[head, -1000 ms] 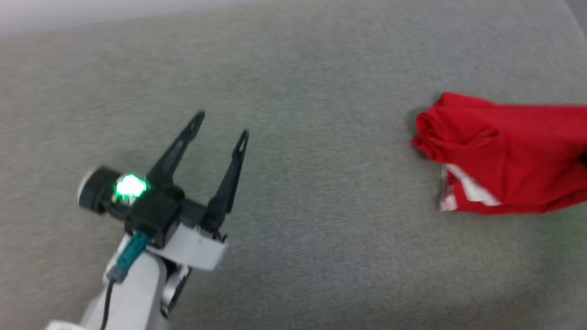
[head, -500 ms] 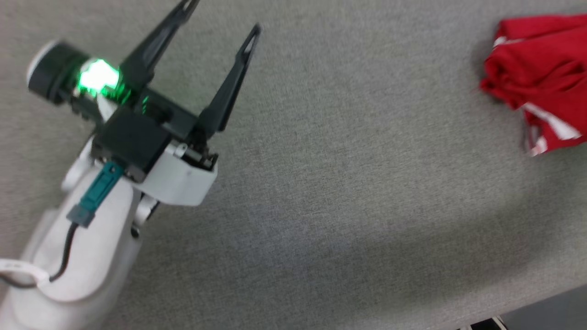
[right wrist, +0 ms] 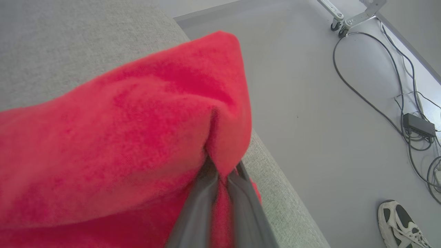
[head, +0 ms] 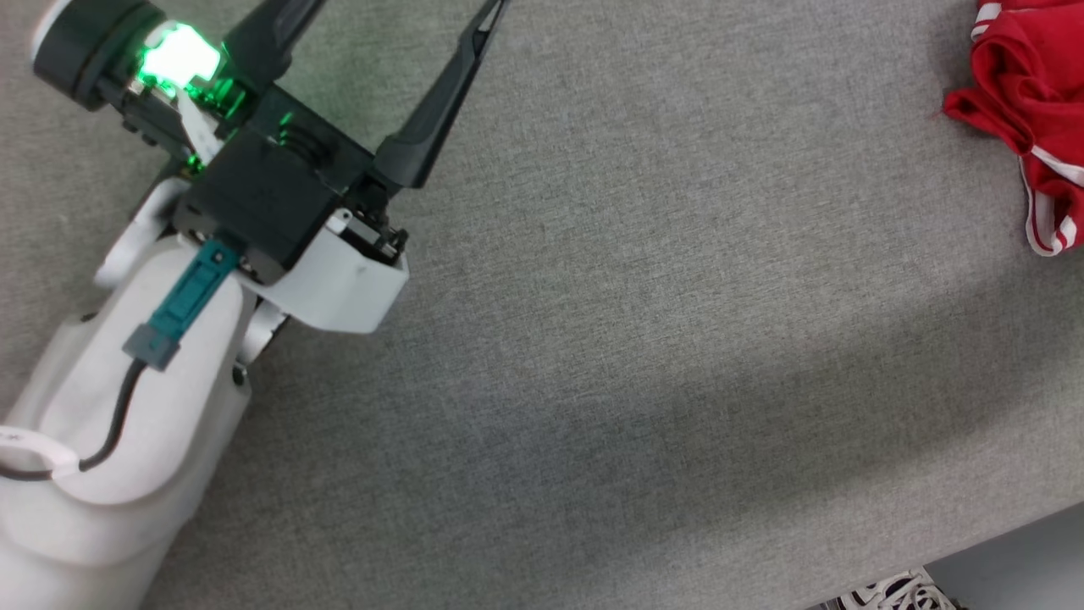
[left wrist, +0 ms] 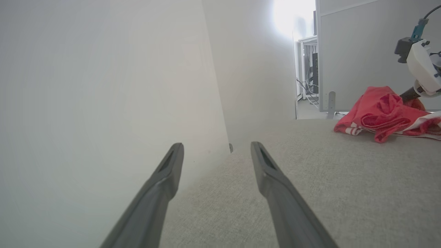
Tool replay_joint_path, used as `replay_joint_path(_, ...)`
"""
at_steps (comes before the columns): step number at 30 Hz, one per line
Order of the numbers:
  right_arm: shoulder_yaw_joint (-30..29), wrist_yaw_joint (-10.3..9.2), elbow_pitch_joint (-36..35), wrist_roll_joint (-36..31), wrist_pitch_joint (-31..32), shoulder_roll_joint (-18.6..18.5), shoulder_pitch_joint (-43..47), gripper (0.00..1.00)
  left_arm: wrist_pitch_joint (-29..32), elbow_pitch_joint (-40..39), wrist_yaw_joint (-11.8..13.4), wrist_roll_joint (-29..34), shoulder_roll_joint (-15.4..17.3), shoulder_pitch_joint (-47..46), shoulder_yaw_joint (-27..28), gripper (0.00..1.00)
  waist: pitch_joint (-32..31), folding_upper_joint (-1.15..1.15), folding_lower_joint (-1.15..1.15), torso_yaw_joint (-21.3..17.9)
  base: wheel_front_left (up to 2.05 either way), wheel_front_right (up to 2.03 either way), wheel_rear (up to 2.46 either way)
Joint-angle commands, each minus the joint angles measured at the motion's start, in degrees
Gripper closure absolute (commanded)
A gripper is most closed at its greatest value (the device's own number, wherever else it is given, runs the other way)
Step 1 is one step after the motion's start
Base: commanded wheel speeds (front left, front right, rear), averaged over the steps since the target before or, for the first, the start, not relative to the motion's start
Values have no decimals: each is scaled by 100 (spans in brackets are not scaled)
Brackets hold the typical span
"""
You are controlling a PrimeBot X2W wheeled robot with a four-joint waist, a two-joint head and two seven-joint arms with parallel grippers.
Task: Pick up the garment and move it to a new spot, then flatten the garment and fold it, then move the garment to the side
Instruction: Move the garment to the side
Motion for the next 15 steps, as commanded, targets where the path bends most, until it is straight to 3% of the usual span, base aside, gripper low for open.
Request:
replay_joint_path(1, 46, -10, 77, -60, -118, 14, -90, 100, 5, 29, -10, -24, 34, -57, -13, 0, 53, 0, 0, -27, 0, 0, 0)
replay_joint_path(6, 141, -10, 322, -41, -386, 62, -250, 100, 5, 131, -10, -41, 64, -39, 18, 0, 78, 0, 0, -15, 0, 0, 0)
replay_joint_path(7, 169, -10, 359, -27, -414, 70, -273, 95, 5, 146, -11, -49, 53, -12, 34, 0, 69, 0, 0, -8, 0, 0, 0)
replay_joint_path(10, 278, -10, 443, -32, -496, -1, -325, 0, 5, 200, -11, -68, -4, 121, 103, 0, -13, 0, 0, 26, 0, 0, 0)
replay_joint_path(15, 545, -10, 407, -36, -639, -96, -271, 0, 5, 209, 0, -153, -205, 500, 272, 0, -348, 0, 0, 134, 0, 0, 0)
